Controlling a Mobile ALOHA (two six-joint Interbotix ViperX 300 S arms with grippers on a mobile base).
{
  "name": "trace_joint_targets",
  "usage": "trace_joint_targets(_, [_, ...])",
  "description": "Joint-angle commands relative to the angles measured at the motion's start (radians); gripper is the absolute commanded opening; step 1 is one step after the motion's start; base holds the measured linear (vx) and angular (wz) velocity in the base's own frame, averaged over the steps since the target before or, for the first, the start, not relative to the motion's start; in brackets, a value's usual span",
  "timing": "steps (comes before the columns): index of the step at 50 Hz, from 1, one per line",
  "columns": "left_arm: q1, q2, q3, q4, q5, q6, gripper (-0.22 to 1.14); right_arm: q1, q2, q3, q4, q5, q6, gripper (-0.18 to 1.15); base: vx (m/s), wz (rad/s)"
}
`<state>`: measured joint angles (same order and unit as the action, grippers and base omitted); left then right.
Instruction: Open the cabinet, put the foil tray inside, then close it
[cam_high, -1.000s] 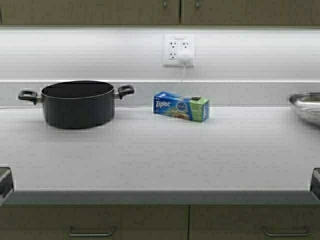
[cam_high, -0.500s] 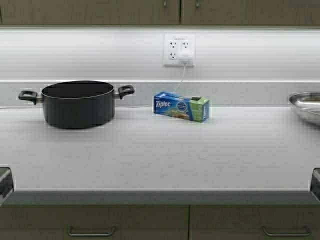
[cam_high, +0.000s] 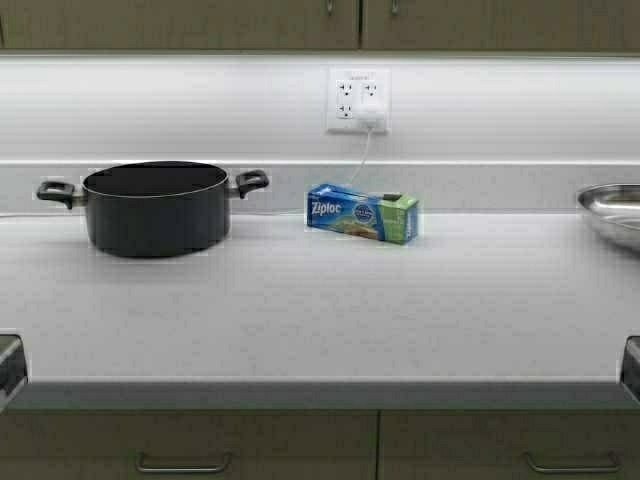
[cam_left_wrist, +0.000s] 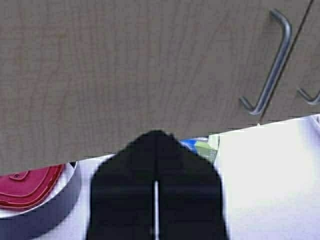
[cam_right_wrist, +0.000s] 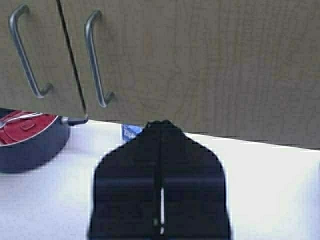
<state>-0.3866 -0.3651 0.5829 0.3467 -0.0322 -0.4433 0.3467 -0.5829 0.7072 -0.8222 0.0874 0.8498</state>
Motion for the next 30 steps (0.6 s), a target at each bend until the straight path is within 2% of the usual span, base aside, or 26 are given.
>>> trace_joint_targets(1, [-0.002, -0.017, -0.014, 0.000, -0.008, 0.000, 0.04, 0.002, -0.006, -0.018, -0.003, -0.003, -0.002, 0.07, 0.00, 0.00])
trace_joint_targets(30, [-0.002, -0.017, -0.017, 0.000, -0.008, 0.000, 0.04, 0.002, -0.006, -0.017, -0.003, -0.003, -0.002, 0.07, 0.00, 0.00])
